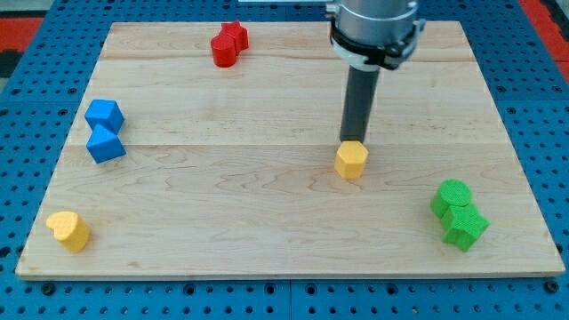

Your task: Move the yellow hexagon to the left side of the yellow heart

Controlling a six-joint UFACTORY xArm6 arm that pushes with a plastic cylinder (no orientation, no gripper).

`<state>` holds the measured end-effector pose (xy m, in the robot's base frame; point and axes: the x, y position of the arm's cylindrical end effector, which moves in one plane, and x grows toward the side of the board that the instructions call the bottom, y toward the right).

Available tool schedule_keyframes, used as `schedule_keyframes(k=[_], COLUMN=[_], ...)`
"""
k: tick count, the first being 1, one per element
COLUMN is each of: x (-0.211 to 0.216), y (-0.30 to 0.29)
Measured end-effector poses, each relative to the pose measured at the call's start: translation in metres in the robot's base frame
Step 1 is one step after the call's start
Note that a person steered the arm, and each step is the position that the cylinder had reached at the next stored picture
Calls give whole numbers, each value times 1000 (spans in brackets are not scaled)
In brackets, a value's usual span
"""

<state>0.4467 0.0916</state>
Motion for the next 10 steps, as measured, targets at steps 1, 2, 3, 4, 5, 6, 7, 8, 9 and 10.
schedule_keyframes(k=[1, 2, 3, 4, 5, 6, 7, 8, 9, 10], x=[43, 83, 115, 122, 105, 86, 85, 81, 79, 60], y=[-1, 1, 17, -52, -65, -47, -89, -152, -176, -169])
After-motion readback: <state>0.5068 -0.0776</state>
